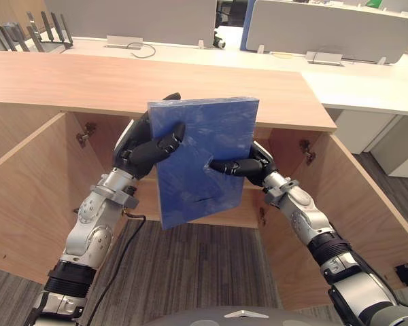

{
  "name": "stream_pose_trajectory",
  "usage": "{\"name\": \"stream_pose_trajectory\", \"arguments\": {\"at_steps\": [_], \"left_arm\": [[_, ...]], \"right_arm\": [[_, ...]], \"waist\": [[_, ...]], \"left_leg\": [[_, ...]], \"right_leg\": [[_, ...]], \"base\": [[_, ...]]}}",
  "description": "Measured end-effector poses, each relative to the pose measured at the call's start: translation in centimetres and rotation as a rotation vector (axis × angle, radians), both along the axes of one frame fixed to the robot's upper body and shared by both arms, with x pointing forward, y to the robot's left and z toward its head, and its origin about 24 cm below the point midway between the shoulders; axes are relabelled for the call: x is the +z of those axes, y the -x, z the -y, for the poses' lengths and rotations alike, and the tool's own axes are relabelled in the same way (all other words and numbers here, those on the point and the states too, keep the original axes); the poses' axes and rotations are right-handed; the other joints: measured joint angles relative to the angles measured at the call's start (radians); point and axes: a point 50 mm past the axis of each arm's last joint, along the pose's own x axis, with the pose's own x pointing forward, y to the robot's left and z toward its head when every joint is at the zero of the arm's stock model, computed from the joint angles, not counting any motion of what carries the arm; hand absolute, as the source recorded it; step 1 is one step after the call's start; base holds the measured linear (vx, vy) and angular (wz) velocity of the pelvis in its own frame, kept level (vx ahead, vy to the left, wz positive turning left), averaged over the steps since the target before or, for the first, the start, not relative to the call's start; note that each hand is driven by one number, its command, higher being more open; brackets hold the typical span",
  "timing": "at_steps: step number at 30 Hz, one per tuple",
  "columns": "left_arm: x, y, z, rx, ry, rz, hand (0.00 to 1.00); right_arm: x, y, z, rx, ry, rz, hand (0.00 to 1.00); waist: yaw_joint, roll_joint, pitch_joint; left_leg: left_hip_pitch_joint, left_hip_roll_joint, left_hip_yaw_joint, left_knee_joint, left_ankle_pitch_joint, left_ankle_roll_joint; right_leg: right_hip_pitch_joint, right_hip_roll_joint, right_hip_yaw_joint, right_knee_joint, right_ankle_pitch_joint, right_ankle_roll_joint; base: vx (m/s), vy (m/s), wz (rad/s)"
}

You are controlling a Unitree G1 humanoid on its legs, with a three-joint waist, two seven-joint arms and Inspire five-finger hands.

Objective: Walk over to the cabinet, pick up the folder, carry it to the office cabinet, place the folder inside the office cabinet, then close the office cabinet door

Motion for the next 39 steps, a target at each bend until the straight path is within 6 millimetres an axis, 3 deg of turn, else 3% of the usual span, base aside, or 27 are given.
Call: {"name": "stream_pose_trajectory", "arguments": {"at_steps": [11,12,16,20,22,25,27,30,33,34,36,39], "left_arm": [[0.3,0.3,0.7,-0.049,0.009,0.032,0.00],[0.0,0.5,0.8,-0.062,0.006,0.023,1.00],[-2.1,1.7,0.5,-0.058,0.076,-0.069,1.00],[-5.8,3.5,-0.2,-0.011,0.158,-0.223,1.00],[-6.9,3.8,-0.4,-0.010,0.155,-0.265,1.00],[-11.1,5.3,-1.4,0.038,0.123,-0.445,1.00],[-15.1,7.5,-2.1,0.085,0.029,-0.640,1.00],[-19.6,10.4,-2.3,0.132,-0.077,-0.873,1.00],[-23.6,13.8,-2.5,0.230,-0.128,-1.113,1.00],[-25.3,15.8,-2.7,0.307,-0.129,-1.230,1.00],[-26.7,18.1,-3.0,0.402,-0.114,-1.354,1.00],[-28.0,21.2,-3.5,0.525,-0.089,-1.510,1.00]], "right_arm": [[-1.0,1.0,0.1,-0.017,-0.071,-0.048,0.00],[-1.6,1.5,0.2,-0.017,-0.074,-0.068,0.00],[-4.4,4.0,0.1,-0.004,-0.099,-0.184,0.00],[-8.2,7.6,-0.7,0.000,-0.135,-0.359,0.00],[-9.0,8.4,-0.6,-0.007,-0.135,-0.393,0.00],[-10.7,9.9,-0.7,-0.043,-0.155,-0.472,0.00],[-12.3,11.1,0.2,-0.147,-0.188,-0.549,0.00],[-14.0,12.3,2.3,-0.272,-0.175,-0.625,0.00],[-15.8,13.5,4.3,-0.377,-0.076,-0.702,0.00],[-16.8,14.4,5.2,-0.417,-0.008,-0.755,0.00],[-17.9,15.6,5.9,-0.438,0.072,-0.822,0.00],[-18.5,15.6,6.9,-0.498,0.130,-0.861,0.00]], "waist": [[-0.001,-0.008,-0.002],[0.000,-0.008,-0.002],[-0.004,-0.008,-0.002],[-0.001,-0.008,-0.002],[0.000,-0.007,-0.002],[-0.011,0.000,-0.005],[-0.024,0.005,-0.008],[-0.027,0.011,-0.007],[-0.027,0.014,-0.006],[-0.026,0.014,-0.006],[-0.024,0.017,-0.005],[-0.025,0.030,0.003]], "left_leg": [[-0.012,0.001,-0.003,-0.001,0.000,0.000],[-0.011,0.001,-0.003,-0.002,0.000,0.000],[-0.011,0.001,-0.003,-0.003,0.000,0.000],[-0.011,0.002,-0.002,-0.003,0.002,-0.001],[-0.011,0.001,-0.003,-0.006,0.006,-0.001],[-0.010,-0.005,-0.001,-0.037,0.029,-0.001],[-0.009,-0.006,-0.002,-0.055,0.043,-0.002],[-0.008,-0.007,0.000,-0.076,0.057,-0.003],[0.010,-0.008,0.000,-0.107,0.070,-0.007],[0.026,-0.007,0.001,-0.131,0.079,-0.009],[0.037,-0.006,0.002,-0.151,0.086,-0.010],[0.071,-0.006,0.001,-0.178,0.095,-0.011]], "right_leg": [[0.002,0.001,-0.005,-0.024,0.014,0.000],[0.002,0.001,-0.005,-0.024,0.014,0.000],[0.001,0.002,-0.005,-0.024,0.014,0.000],[-0.001,0.002,-0.004,-0.023,0.014,-0.001],[-0.006,0.002,-0.007,-0.024,0.016,0.000],[-0.022,0.000,-0.006,-0.026,0.024,-0.001],[-0.024,0.001,-0.007,-0.040,0.035,-0.005],[-0.031,0.001,-0.006,-0.043,0.041,-0.009],[-0.031,0.003,-0.005,-0.044,0.040,-0.010],[-0.028,0.005,-0.005,-0.044,0.038,-0.013],[-0.027,0.008,-0.005,-0.045,0.036,-0.015],[-0.006,0.010,-0.005,-0.045,0.035,-0.016]], "base": [[0.00,-0.003,0.01],[0.00,0.000,0.00],[0.00,0.000,0.00],[-0.04,-0.015,-0.01],[-0.06,-0.014,0.01],[-0.06,-0.021,-0.01],[-0.06,-0.036,-0.01],[-0.04,-0.022,-0.02],[-0.04,-0.031,-0.03],[-0.01,-0.031,-0.02],[-0.01,-0.029,-0.05],[0.00,-0.007,-0.02]]}}
